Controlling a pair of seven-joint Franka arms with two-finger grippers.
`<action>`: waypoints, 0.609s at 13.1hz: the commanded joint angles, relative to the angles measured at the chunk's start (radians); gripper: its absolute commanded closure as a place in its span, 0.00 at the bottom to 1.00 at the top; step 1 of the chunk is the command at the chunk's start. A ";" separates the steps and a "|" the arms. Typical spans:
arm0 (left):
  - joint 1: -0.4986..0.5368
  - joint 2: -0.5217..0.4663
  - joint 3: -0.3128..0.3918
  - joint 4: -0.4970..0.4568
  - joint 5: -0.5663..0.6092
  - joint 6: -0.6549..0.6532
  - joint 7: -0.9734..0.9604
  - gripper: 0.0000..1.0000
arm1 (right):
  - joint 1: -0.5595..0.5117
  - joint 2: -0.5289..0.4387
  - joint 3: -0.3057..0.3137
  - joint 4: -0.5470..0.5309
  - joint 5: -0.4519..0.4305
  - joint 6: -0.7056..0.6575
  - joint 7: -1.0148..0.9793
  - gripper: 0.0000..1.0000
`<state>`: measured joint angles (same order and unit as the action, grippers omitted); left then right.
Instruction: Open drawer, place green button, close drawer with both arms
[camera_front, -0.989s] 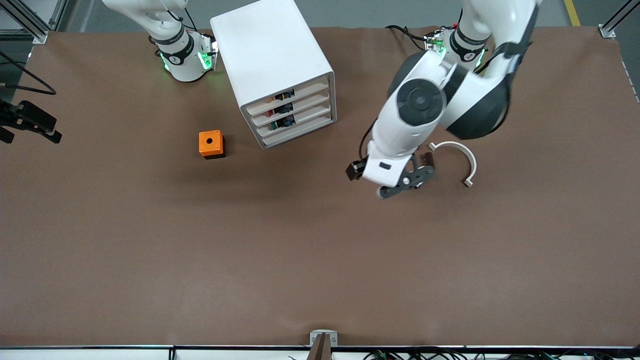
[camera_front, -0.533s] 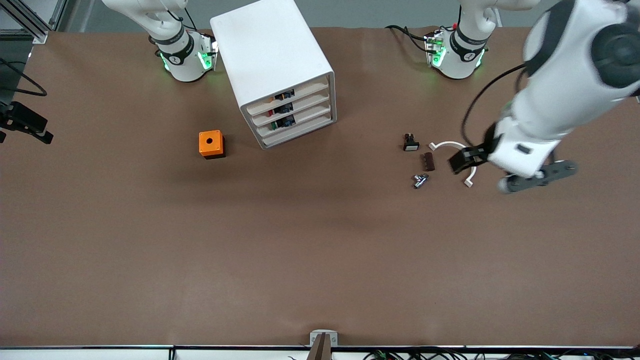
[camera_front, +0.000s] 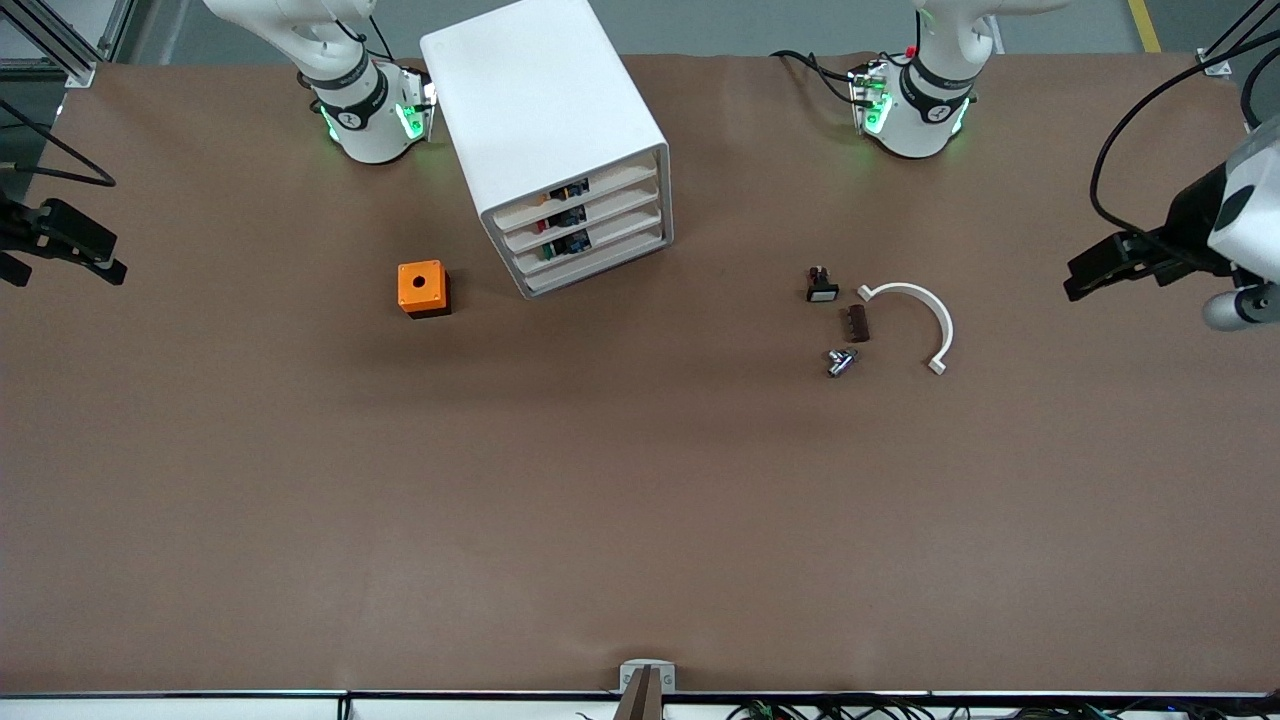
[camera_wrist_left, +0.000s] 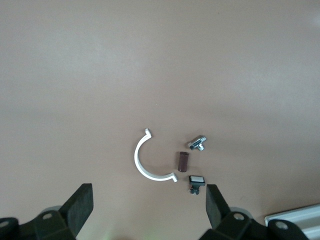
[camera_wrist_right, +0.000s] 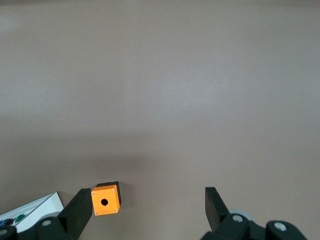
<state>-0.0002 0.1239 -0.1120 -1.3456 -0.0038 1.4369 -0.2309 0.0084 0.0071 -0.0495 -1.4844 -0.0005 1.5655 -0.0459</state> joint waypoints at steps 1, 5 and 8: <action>0.011 -0.070 0.012 -0.062 0.018 -0.010 0.076 0.00 | -0.007 -0.009 0.000 0.007 0.002 -0.010 0.008 0.00; 0.009 -0.173 0.017 -0.196 0.005 -0.004 0.078 0.00 | -0.011 -0.013 0.003 0.007 -0.003 -0.044 0.037 0.00; 0.009 -0.271 0.017 -0.326 0.010 0.058 0.084 0.00 | -0.013 -0.013 0.007 0.007 0.001 -0.042 0.037 0.00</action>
<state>0.0069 -0.0517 -0.0960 -1.5482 -0.0038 1.4382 -0.1753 0.0054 0.0053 -0.0526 -1.4816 -0.0014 1.5364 -0.0250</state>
